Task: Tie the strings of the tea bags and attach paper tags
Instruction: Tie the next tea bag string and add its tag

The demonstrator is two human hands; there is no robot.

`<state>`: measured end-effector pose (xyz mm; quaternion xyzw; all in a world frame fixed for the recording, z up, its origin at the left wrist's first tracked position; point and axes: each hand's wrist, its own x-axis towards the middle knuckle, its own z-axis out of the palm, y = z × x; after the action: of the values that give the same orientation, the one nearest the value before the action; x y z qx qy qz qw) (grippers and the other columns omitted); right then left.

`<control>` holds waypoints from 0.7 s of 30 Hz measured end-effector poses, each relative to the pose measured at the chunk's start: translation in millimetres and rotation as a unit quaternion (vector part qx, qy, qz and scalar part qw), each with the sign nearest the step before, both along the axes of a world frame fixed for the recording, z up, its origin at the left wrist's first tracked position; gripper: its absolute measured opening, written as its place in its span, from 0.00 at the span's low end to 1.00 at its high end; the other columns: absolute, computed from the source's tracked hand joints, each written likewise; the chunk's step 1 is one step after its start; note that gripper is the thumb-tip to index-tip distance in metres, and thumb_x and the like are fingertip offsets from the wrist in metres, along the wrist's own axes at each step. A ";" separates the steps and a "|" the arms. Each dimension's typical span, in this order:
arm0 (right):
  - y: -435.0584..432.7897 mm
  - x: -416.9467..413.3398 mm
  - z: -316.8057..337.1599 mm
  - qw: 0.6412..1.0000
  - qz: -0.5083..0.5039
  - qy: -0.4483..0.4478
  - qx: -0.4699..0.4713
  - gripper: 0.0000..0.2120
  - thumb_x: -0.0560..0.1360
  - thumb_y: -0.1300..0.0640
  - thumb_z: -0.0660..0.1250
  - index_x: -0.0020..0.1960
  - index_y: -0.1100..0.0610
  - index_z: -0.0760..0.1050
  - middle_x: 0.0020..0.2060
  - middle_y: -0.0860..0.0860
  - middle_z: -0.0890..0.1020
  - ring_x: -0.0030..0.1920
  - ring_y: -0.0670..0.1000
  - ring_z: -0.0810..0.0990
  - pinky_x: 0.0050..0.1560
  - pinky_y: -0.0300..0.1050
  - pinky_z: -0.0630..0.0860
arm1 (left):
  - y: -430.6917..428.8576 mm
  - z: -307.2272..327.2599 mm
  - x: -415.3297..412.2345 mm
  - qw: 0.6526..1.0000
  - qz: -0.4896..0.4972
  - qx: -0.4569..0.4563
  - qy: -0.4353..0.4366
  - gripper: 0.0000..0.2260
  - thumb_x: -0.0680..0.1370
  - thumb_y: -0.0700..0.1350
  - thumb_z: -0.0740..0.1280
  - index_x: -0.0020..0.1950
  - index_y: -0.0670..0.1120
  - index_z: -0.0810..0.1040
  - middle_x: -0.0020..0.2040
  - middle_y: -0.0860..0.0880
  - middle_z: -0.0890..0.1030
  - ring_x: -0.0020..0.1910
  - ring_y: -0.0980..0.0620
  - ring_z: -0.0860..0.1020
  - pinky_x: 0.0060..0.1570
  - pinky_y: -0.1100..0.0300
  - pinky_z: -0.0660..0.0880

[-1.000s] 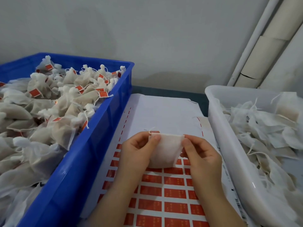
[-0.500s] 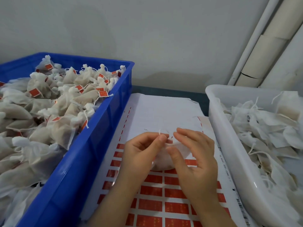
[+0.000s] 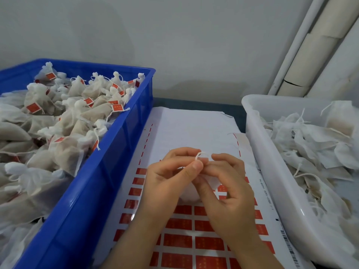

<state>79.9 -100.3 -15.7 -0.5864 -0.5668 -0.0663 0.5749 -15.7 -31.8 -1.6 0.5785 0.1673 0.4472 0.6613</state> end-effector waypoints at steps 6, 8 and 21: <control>-1.0 0.6 2.0 0.999 -0.005 0.041 0.001 0.03 0.72 0.51 0.64 0.42 0.43 0.75 0.40 0.35 0.79 0.49 0.45 0.75 0.50 0.38 0.72 | -0.4 2.0 -1.6 1.000 0.024 -0.014 0.002 0.08 0.68 0.42 0.69 0.37 0.54 0.85 0.42 0.54 0.84 0.47 0.56 0.81 0.43 0.66 0.77; -1.1 0.8 1.2 0.999 -0.018 0.039 0.001 0.02 0.72 0.51 0.64 0.42 0.44 0.75 0.41 0.38 0.79 0.50 0.43 0.74 0.52 0.35 0.70 | 0.1 2.2 -2.9 0.999 0.033 -0.023 0.006 0.04 0.70 0.46 0.71 0.39 0.54 0.85 0.42 0.53 0.85 0.47 0.54 0.82 0.43 0.65 0.77; 1.8 10.2 -3.3 0.996 -0.082 -0.013 -0.025 0.05 0.72 0.52 0.68 0.44 0.43 0.73 0.48 0.39 0.75 0.54 0.45 0.72 0.59 0.33 0.65 | 5.9 2.2 -8.8 0.985 -0.013 -0.118 -0.126 0.07 0.71 0.49 0.68 0.39 0.50 0.84 0.38 0.49 0.84 0.41 0.51 0.84 0.42 0.61 0.79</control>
<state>90.1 -98.5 -19.0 -0.6438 -0.5262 -0.1067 0.5452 -24.5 -25.8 0.5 0.4378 0.1265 0.4852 0.7462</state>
